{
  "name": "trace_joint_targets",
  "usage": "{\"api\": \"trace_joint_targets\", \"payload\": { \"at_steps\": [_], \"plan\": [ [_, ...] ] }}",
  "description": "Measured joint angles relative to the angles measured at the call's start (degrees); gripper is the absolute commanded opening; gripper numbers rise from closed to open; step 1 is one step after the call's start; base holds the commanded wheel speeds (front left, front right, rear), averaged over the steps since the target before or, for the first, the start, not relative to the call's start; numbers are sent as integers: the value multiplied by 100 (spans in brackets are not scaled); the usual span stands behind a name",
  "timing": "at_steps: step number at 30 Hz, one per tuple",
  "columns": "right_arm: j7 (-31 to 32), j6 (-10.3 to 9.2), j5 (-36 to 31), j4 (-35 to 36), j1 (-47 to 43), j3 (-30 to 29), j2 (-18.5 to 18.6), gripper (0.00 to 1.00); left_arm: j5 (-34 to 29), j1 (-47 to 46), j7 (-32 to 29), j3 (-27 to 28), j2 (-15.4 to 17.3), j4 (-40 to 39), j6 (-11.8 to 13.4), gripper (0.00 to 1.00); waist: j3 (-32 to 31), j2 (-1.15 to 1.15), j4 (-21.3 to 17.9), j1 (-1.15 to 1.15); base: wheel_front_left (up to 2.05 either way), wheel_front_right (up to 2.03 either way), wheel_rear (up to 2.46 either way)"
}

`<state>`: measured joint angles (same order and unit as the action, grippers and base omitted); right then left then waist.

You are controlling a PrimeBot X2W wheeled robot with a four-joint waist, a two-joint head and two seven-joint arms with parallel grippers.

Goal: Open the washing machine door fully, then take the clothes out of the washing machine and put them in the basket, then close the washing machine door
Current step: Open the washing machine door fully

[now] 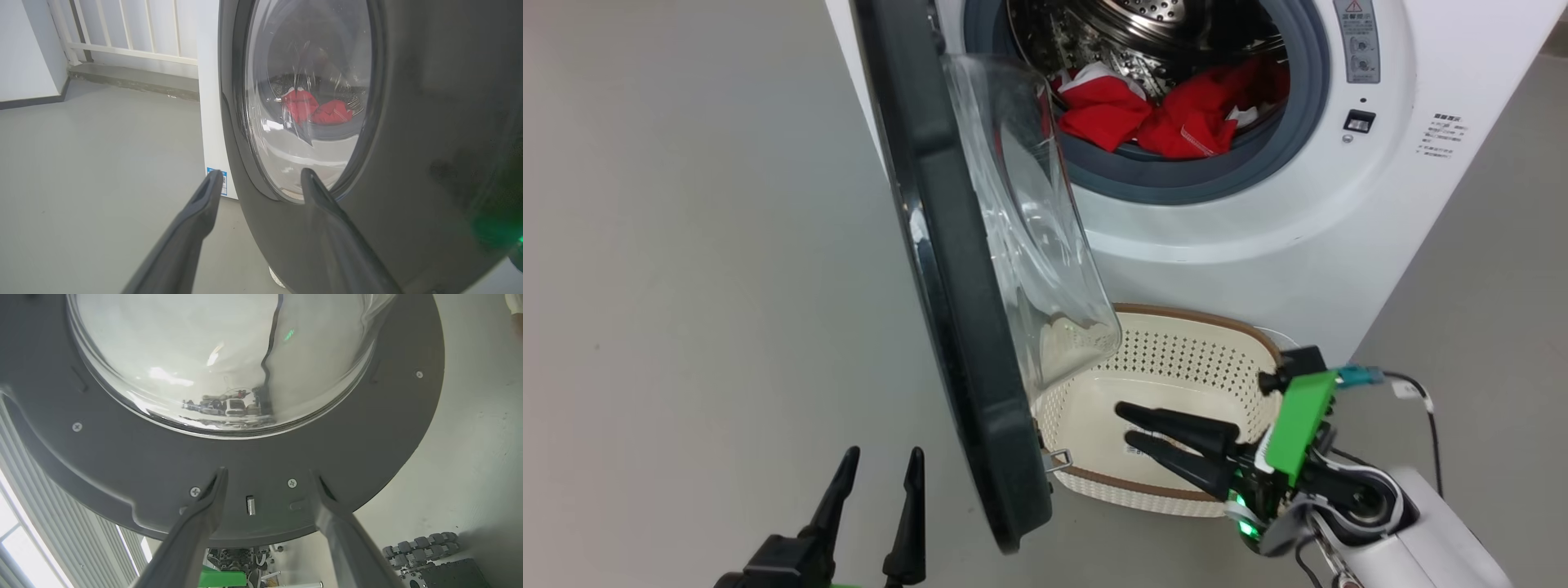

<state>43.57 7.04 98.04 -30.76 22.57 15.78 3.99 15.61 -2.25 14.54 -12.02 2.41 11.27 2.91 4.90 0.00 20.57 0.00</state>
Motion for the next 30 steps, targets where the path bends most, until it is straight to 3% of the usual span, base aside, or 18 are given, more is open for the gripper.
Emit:
{"api": "trace_joint_targets", "payload": {
  "at_steps": [10, 14, 24, 30],
  "plan": [
    [-491, 0, -321, -8, -529, -363, 103, 100, 0, 1, 0, 86, 0, 9, -35, 100, -28, 0, -100, 0, 0, 0, 0],
    [-1011, 0, -846, 8, -674, -369, 226, 100, 0, 2, 0, 100, 0, 9, -35, 100, -30, 0, -133, 0, 0, 0, 0],
    [-2296, 0, -2001, 186, -772, 245, 623, 100, 0, 2, 0, 131, -1, 8, -35, 100, 24, 0, -202, 0, 0, 0, 0],
    [-3543, 0, -2697, 387, -769, 880, 999, 100, 0, 2, 0, 131, -1, 9, -35, 100, 25, 0, -204, 0, 0, 0, 0]
  ]
}}
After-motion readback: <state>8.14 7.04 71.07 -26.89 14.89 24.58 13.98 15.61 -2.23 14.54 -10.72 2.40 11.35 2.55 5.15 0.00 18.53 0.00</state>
